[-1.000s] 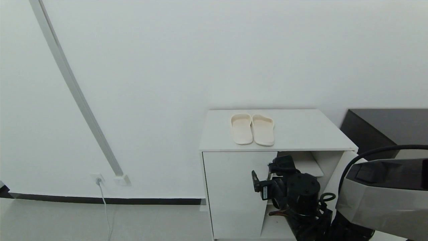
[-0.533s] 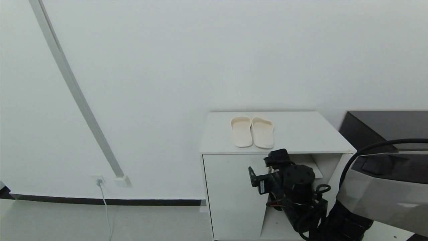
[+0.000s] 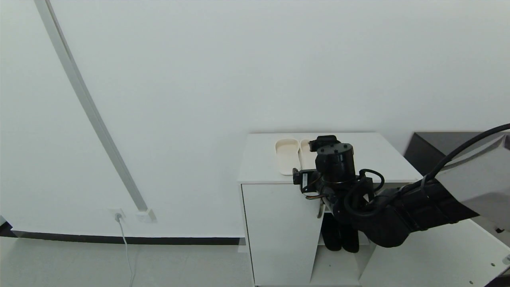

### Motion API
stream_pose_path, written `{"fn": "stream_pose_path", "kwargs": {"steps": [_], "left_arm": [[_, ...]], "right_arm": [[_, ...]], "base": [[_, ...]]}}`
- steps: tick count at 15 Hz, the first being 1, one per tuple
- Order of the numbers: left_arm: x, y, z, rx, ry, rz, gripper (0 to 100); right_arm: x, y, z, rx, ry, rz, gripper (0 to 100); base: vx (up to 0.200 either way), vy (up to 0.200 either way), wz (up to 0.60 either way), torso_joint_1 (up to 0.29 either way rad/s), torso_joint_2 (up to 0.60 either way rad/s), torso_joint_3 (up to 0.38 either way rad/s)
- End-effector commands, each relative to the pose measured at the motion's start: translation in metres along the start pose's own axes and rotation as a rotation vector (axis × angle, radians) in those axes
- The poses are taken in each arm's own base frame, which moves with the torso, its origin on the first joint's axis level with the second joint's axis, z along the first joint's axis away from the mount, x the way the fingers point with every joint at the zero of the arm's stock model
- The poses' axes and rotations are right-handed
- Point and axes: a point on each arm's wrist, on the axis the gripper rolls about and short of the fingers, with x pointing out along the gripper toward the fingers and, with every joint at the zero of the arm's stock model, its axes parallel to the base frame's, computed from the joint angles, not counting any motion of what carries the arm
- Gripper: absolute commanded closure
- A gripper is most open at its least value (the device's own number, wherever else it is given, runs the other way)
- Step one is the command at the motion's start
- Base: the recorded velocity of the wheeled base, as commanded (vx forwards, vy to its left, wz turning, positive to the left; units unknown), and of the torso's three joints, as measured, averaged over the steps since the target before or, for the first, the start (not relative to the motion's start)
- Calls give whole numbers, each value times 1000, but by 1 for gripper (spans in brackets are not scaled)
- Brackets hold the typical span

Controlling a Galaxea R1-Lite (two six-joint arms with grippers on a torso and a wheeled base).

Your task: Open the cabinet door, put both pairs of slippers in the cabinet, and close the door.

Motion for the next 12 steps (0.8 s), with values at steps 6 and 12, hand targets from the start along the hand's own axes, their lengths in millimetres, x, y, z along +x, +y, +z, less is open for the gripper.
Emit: {"fn": "stream_pose_path", "kwargs": {"steps": [6, 12], "left_arm": [[0, 0, 0, -1, 1, 0, 100], [0, 0, 0, -1, 1, 0, 100]], "right_arm": [[-4, 2, 5, 15, -14, 8, 0], [3, 2, -17, 2, 13, 1, 0]], "base": [[133, 0, 0, -1, 1, 2], [167, 0, 0, 8, 0, -1]]}}
